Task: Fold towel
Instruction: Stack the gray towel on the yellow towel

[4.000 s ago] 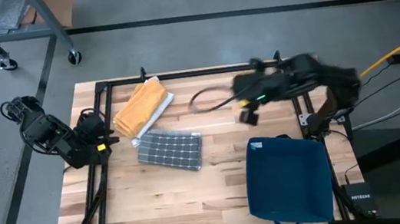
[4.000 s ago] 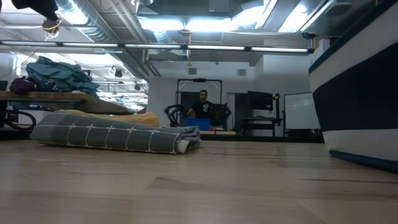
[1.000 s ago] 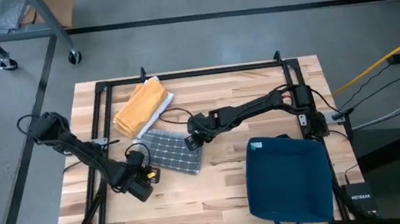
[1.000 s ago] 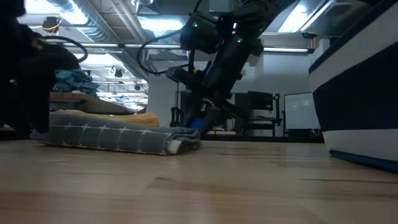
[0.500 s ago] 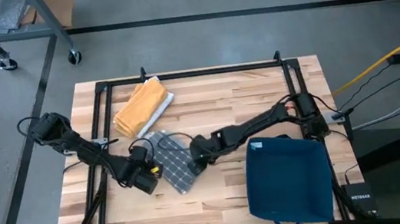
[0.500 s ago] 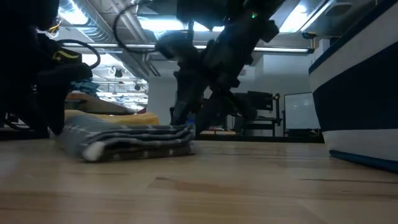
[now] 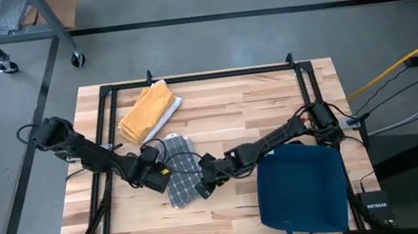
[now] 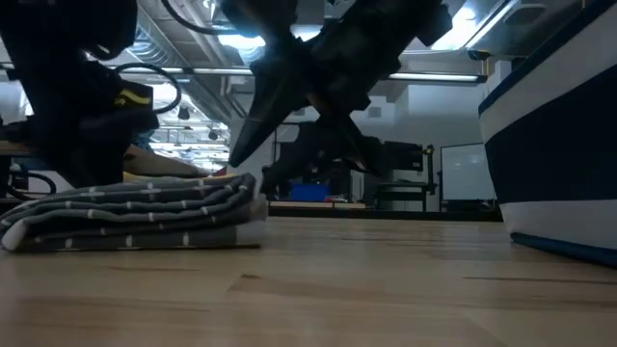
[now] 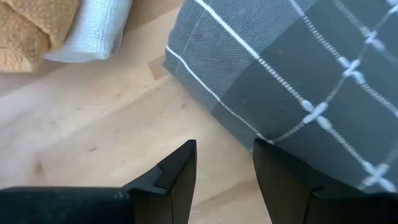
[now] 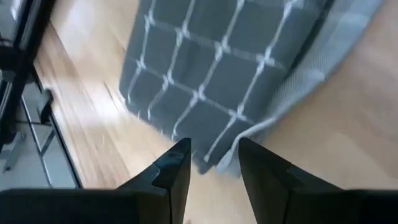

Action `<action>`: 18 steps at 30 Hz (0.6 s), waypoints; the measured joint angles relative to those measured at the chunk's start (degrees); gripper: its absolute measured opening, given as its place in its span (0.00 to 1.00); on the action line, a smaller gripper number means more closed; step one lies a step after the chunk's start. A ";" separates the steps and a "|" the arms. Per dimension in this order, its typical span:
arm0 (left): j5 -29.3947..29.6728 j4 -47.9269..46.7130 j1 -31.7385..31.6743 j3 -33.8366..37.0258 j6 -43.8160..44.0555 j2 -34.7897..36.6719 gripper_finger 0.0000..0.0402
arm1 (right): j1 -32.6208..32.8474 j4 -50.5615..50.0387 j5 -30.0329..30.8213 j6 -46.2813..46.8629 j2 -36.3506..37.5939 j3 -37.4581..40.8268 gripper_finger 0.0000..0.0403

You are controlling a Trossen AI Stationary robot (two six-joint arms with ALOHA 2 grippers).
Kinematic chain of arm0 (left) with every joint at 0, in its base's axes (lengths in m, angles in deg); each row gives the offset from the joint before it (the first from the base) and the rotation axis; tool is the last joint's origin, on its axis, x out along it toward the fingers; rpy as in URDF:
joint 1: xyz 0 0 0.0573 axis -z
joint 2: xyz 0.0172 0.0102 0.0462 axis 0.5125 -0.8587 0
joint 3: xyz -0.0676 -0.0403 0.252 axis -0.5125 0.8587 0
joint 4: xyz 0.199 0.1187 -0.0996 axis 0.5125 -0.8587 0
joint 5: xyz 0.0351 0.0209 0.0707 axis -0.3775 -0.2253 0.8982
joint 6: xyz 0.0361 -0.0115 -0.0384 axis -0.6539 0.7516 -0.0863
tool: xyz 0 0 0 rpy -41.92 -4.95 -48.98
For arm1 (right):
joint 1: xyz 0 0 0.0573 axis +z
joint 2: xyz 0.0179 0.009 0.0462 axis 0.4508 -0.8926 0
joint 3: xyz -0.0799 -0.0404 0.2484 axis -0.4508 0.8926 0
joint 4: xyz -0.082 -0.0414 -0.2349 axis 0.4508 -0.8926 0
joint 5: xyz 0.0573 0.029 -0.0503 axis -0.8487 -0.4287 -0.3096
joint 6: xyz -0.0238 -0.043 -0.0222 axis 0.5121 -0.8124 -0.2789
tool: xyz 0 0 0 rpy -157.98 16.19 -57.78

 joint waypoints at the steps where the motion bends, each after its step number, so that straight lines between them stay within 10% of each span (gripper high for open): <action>1: -0.01 0.00 0.00 0.00 0.34 0.58 0.37 | -0.11 0.44 0.70 -0.18 0.05 0.00 0.34; 18: -1.20 -0.03 4.16 -0.07 11.08 9.53 0.37 | -7.09 -2.70 5.13 -0.20 1.62 0.00 0.34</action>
